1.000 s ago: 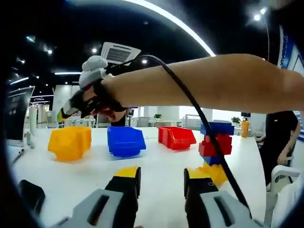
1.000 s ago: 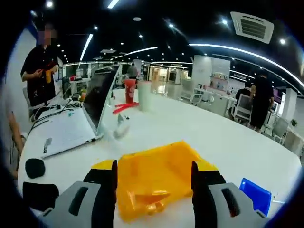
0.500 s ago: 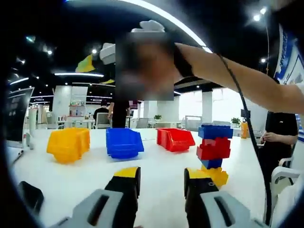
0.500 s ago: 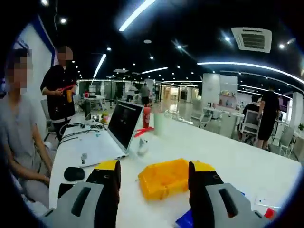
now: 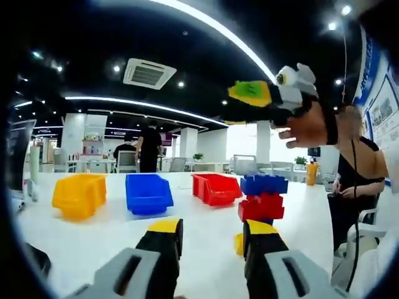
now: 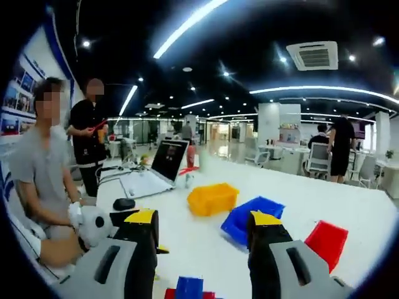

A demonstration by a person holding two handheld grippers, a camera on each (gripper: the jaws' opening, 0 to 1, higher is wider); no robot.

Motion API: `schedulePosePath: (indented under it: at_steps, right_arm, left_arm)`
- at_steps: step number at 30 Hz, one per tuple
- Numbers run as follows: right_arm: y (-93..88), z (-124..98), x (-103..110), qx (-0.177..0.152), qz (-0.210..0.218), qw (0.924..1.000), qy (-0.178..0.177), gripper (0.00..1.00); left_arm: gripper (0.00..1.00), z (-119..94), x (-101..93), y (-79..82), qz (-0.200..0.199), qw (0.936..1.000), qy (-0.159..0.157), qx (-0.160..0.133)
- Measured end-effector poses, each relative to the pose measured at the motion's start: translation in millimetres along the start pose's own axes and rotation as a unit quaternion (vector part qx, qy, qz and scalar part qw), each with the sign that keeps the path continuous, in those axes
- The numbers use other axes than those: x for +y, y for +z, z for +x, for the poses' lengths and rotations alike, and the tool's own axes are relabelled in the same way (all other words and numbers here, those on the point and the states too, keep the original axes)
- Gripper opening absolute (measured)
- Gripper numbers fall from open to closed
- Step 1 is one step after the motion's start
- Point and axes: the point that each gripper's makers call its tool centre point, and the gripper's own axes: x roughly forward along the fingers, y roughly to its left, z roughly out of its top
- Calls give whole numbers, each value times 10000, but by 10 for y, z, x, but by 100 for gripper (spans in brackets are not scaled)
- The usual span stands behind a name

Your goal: Take apart the toy blocks one by one and place each separated block into its matching bin, sorting the blocks by their type until all the connected pieces are disassembled and separated into the correct bins

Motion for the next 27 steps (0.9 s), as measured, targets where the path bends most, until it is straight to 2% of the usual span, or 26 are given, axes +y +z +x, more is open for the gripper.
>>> schedulePosePath:
  at_steps: [3,4,9,11,13,17,22,27]
  right_arm:
    - [-147,-217,-37,31,277,9996,-38,55]
    - [-184,-342,-54,-87,390,9992,-84,55]
    - [-463,-734,-34,-81,397,9990,-212,57]
    - [-554,-835,-19,-68,479,9986,-231,58]
    - [-655,-921,-10,-23,360,9989,-315,57]
    - [-826,-993,28,74,227,9991,-353,58]
    - [-990,-973,26,110,371,9987,-342,58]
    - [-1022,-921,26,179,402,9986,-300,58]
  left_arm:
    - [41,3,-44,35,-15,10000,-85,-26]
    - [42,8,-66,48,-48,9999,-127,-23]
    - [44,21,-163,69,-68,9996,-280,-14]
    - [44,24,-207,63,-78,9993,-354,-2]
    - [44,23,-249,58,-123,9990,-439,0]
    - [44,6,-297,65,-200,9983,-543,-21]
    - [44,-33,-286,147,-334,9976,-593,-134]
    - [44,-49,-300,191,-309,9975,-608,-181]
